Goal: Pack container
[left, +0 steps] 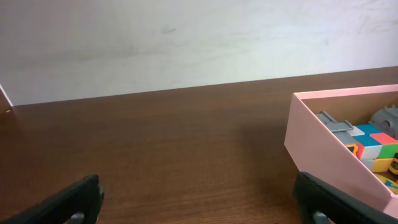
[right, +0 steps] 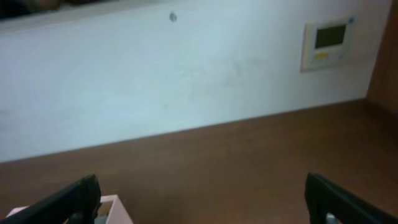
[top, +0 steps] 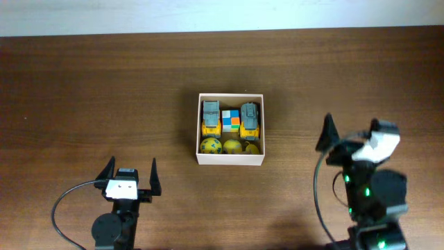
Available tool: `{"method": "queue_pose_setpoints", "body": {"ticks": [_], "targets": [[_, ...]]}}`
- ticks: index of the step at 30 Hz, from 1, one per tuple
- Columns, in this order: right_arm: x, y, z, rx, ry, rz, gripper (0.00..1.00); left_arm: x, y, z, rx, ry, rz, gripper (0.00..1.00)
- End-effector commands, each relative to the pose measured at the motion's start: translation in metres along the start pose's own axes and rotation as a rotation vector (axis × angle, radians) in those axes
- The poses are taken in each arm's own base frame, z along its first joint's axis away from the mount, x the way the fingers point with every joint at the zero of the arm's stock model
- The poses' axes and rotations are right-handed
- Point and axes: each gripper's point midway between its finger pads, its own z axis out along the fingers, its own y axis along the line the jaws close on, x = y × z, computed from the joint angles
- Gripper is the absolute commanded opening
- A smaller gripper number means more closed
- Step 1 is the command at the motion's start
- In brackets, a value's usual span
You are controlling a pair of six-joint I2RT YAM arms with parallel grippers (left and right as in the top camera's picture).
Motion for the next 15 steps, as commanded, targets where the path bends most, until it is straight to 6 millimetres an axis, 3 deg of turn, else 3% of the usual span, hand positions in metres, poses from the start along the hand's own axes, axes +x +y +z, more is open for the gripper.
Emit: {"method": "queue_pose_setpoints", "body": {"ticks": [1,15], "targets": [[0.022,-0.003,-0.012,-0.044,-0.037,-0.005,0.99,0.001,0.0,0.0,0.0,-0.002,0.005,0.99],[0.101,-0.012,-0.021,-0.091,-0.042,-0.005,0.99,0.001,0.0,0.0,0.0,-0.002,0.005,0.99]]}}
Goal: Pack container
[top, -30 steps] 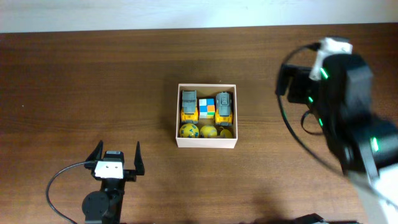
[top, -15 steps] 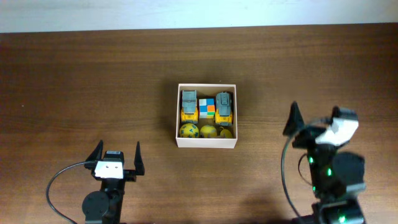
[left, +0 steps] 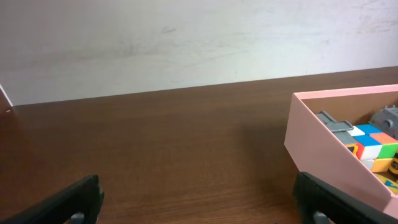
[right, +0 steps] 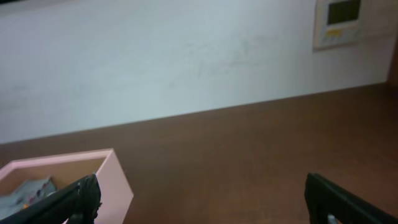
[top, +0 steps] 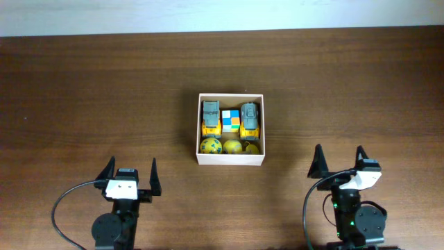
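A pale pink open box point(top: 196, 128) sits mid-table, holding two yellow-grey toy trucks point(top: 210, 116), a coloured cube point(top: 231, 120) and yellow balls point(top: 211, 146) along its near side. In the left wrist view the box point(left: 311, 137) is at the right, in the right wrist view its corner point(right: 115, 186) is at the lower left. My left gripper point(top: 130, 176) stands open near the front left edge, empty. My right gripper point(top: 339, 162) stands open near the front right edge, empty. Both are well apart from the box.
The dark wooden table point(top: 104, 90) runs to a white wall point(left: 186, 43) at the back. A small wall panel with a display point(right: 339, 22) hangs at the upper right of the right wrist view.
My right arm has drawn back toward the front edge and squared up, jaws still open. The box corner now shows larger in the right wrist view. Left arm and box are unchanged.
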Available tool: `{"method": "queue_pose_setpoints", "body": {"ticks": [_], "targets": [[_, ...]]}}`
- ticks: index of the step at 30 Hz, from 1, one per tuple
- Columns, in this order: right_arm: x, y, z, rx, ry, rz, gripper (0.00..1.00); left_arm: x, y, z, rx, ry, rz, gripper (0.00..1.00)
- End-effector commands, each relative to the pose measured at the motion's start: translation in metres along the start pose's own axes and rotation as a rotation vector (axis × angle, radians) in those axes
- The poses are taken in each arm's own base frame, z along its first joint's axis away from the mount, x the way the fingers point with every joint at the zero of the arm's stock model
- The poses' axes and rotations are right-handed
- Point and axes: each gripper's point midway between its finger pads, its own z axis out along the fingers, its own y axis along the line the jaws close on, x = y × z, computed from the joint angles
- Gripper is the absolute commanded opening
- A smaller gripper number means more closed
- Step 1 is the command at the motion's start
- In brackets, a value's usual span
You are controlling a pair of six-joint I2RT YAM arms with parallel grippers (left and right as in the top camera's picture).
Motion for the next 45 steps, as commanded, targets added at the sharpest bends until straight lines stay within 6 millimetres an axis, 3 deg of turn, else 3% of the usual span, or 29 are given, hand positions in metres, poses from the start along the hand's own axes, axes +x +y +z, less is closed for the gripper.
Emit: {"method": "queue_pose_setpoints", "body": {"ticks": [1,6,17,28,45], "targets": [[0.011,0.002,-0.001,-0.022,0.023,-0.012,0.99,0.001,0.0,0.0,0.0,-0.002,0.005,0.99],[0.027,-0.001,-0.003,-0.012,0.085,-0.02,0.99,0.001,0.0,0.0,0.0,-0.002,0.005,0.99],[0.028,0.002,-0.003,-0.029,0.089,-0.073,0.99,0.001,0.0,0.0,0.0,-0.002,0.005,0.99],[0.029,0.01,-0.004,-0.076,0.086,-0.298,0.99,0.001,0.0,0.0,0.0,-0.002,0.005,0.99],[0.029,0.01,-0.004,-0.076,0.084,-0.298,0.99,0.001,0.0,0.0,0.0,-0.002,0.005,0.99]]}}
